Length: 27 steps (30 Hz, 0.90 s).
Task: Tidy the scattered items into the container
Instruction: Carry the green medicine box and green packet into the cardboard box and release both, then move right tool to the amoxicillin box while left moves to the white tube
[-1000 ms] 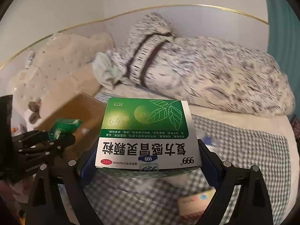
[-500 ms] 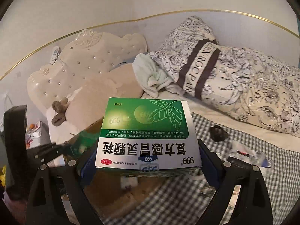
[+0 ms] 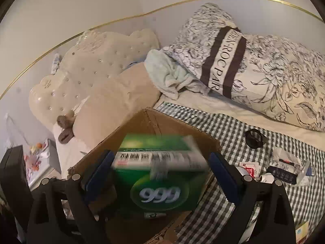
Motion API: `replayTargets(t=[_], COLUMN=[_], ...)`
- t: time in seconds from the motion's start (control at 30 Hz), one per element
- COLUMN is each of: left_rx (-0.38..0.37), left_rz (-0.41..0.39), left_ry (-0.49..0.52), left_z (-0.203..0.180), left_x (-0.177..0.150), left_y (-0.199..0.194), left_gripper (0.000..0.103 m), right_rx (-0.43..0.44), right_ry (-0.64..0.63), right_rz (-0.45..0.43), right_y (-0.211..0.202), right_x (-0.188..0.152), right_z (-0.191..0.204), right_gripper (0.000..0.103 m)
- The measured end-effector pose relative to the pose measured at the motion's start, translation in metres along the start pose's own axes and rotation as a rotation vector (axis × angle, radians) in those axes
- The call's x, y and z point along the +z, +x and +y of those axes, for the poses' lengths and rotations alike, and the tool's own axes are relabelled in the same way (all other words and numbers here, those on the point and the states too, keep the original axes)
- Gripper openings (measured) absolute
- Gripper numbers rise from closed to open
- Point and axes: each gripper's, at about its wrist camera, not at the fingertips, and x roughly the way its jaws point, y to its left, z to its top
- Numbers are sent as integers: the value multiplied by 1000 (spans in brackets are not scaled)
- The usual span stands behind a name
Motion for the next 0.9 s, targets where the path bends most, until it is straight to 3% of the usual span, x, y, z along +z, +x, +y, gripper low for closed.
replayTargets(t=[0.2,0.43,0.67,0.9], left_rx=[27,8,-43,-101], left_rz=[19,20,1,-10], left_ry=[5,-3,30,94], left_z=[-4,-17,-53,-112], left_x=[0,-3,-9,-24], left_y=[1,-12,-33,-47], left_gripper=[95,96,99,103], right_rx=[-62,-145,-305,-423], right_ry=[-26,40,112,147], right_rz=[-48,-91,-120,-98], right_y=[-21,-66,-133,-180], right_x=[-4,-12,-38,-75], right_z=[-4,-44,-98,-136], right_gripper=[96,96,96,96])
